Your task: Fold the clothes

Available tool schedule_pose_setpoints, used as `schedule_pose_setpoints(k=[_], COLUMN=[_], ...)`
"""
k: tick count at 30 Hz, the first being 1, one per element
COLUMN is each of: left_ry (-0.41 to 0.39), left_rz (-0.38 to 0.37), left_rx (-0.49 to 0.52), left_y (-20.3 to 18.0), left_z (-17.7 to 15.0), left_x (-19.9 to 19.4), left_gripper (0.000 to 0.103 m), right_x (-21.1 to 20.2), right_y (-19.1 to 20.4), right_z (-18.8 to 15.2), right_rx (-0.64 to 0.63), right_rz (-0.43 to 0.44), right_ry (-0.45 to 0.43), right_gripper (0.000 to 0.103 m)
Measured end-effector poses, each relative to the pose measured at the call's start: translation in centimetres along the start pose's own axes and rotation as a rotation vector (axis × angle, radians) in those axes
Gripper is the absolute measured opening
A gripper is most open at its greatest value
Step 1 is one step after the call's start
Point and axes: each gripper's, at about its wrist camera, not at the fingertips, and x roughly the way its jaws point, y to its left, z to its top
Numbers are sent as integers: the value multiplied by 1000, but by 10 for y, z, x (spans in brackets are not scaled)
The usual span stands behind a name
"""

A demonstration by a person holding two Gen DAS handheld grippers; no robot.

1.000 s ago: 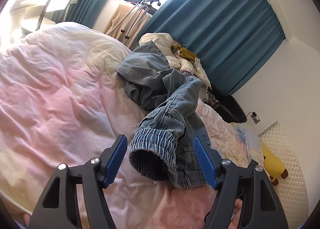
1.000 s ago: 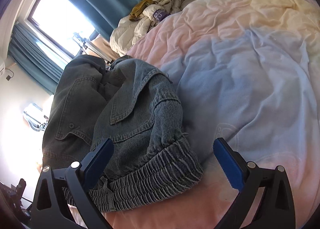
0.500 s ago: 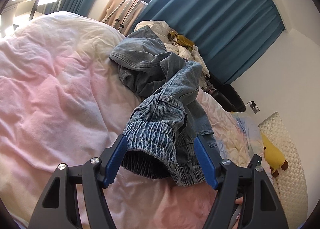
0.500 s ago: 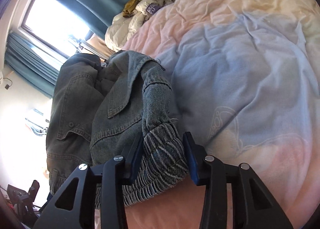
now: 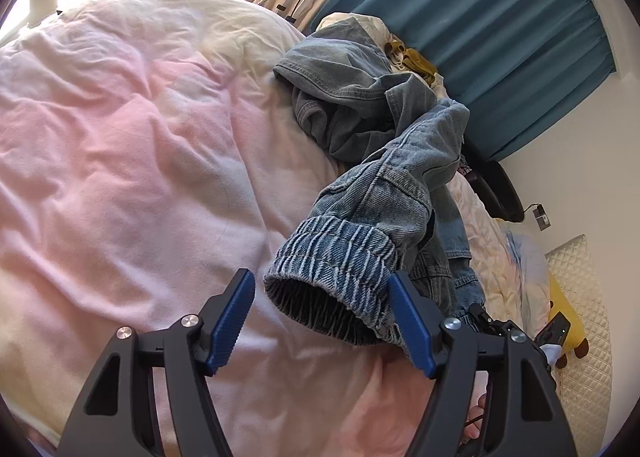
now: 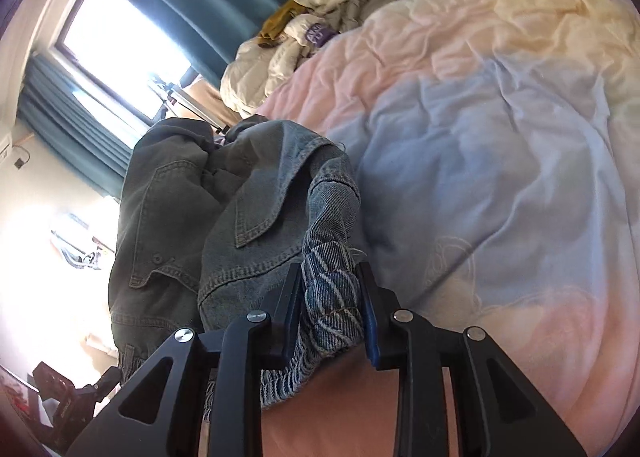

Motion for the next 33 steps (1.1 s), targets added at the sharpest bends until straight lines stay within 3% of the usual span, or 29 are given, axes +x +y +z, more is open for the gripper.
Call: schedule_pose_setpoints(k=[3,5,8,14,16,17,20,24,26,33], left_ry=[-7,-11,-18,-24,-33,-37,-28,-12,-4,19], left_rz=[-5,-8,-12,-8,5,11,0,7,11,32], left_rx=[5,8,13,12,14,15,16,36,46,75], left_y=[-1,-2,-4,-3,-2,-2,-1,-2,-3,-5], left_z=[0,0,1,3,6,7,10,10,11,11], left_x=[-1,-1,-2,3,5,6,12,19,22,32], left_gripper=[71,71,71,71,71,71,71,71,71,68], right_x=[4,9,14,20,16,13,-3,-26,-26,3], right_y=[-8,-11,-13,-12,-13,-12,-3,26,33,-3], right_z=[-1,-3,-6,-9,-8,-7,-3,2,2,-1], right_rx=[43,54,60,47,63,66,41,-87,-104,32], right_rz=[3,-6,18,16,42,56,128,167,163,50], right_ry=[21,53,76,83,68,57,-6,-111,-121,15], right_gripper=[36,52,62,67,56,40,17,15,15,15])
